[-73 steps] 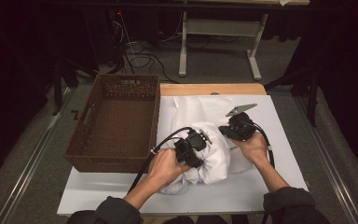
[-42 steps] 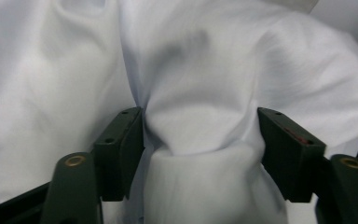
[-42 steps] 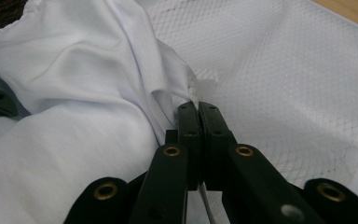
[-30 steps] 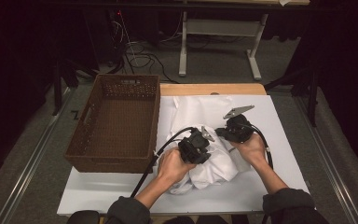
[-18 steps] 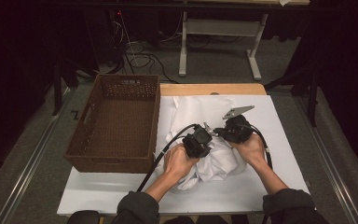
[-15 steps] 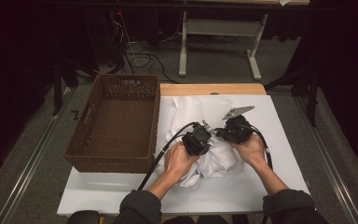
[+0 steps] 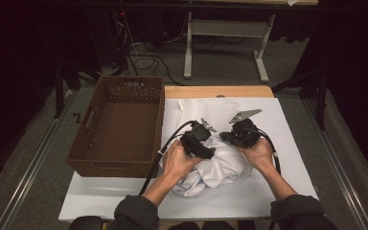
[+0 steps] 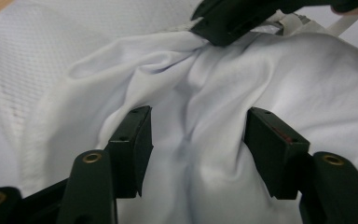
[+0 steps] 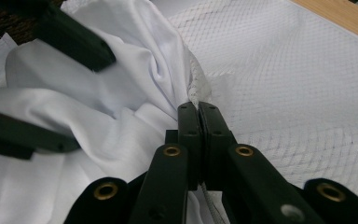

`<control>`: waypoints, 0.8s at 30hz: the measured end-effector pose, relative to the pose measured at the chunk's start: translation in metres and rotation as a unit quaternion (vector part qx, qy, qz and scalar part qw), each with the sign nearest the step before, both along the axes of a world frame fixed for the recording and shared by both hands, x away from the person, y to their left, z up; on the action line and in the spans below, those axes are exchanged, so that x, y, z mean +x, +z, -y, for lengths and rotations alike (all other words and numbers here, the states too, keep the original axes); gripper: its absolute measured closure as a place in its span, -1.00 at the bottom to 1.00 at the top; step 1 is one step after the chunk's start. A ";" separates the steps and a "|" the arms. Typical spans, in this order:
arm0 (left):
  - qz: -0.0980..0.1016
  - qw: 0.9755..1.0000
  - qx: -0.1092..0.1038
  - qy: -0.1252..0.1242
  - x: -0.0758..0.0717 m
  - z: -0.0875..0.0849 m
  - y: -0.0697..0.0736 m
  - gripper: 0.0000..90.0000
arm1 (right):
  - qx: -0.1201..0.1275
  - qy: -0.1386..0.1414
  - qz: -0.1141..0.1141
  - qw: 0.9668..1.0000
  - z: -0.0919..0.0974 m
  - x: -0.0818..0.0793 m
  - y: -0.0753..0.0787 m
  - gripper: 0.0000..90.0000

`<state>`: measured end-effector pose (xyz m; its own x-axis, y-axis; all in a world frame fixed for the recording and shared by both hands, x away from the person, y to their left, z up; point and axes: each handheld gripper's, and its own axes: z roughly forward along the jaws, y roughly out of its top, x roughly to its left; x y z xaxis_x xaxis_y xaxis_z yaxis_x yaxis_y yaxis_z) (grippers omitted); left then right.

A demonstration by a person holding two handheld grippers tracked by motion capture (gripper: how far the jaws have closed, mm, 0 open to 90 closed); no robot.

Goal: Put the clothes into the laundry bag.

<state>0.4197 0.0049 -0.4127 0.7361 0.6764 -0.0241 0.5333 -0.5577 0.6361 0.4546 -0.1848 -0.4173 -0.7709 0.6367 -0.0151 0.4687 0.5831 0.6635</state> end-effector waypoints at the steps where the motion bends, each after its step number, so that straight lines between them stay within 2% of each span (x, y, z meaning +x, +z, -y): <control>1: 0.000 1.000 0.000 0.003 0.001 -0.003 0.003 -0.09 | -0.001 0.001 0.001 1.000 0.000 0.000 0.000 0.99; 5: 0.000 1.000 -0.002 0.024 0.008 -0.015 0.010 -0.18 | -0.003 0.002 0.000 1.000 -0.001 -0.001 0.000 0.99; 7: 0.003 0.999 0.008 0.036 0.012 -0.019 0.010 -0.22 | -0.004 0.002 -0.001 1.000 -0.001 0.000 -0.001 0.99; 10: 0.019 0.998 0.037 0.056 0.021 -0.021 0.006 -0.20 | -0.002 0.000 -0.002 1.000 -0.002 0.000 -0.001 0.99; 15: 0.003 0.997 0.039 0.071 0.038 -0.021 -0.006 -0.13 | -0.003 0.000 -0.003 1.000 -0.002 0.000 -0.001 0.99; 17: -0.011 0.997 0.031 0.063 0.042 -0.020 -0.010 0.03 | -0.003 0.003 -0.005 1.000 -0.002 0.000 -0.002 0.99; 20: -0.036 0.998 0.008 0.043 0.045 -0.020 -0.014 0.50 | -0.006 0.004 -0.005 1.000 -0.002 0.000 -0.002 0.99; 21: -0.042 0.998 0.002 0.037 0.044 -0.020 -0.014 0.66 | -0.006 0.003 -0.004 1.000 -0.003 0.000 -0.002 0.99; 24: -0.048 0.999 -0.012 0.022 0.040 -0.021 -0.010 0.89 | -0.006 0.003 -0.006 1.000 -0.002 0.000 -0.002 0.99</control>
<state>0.4595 0.0257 -0.4232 0.6986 0.7070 -0.1096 0.6162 -0.5167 0.5944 0.4548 -0.1826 -0.4194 -0.7748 0.6321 -0.0136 0.4727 0.5935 0.6514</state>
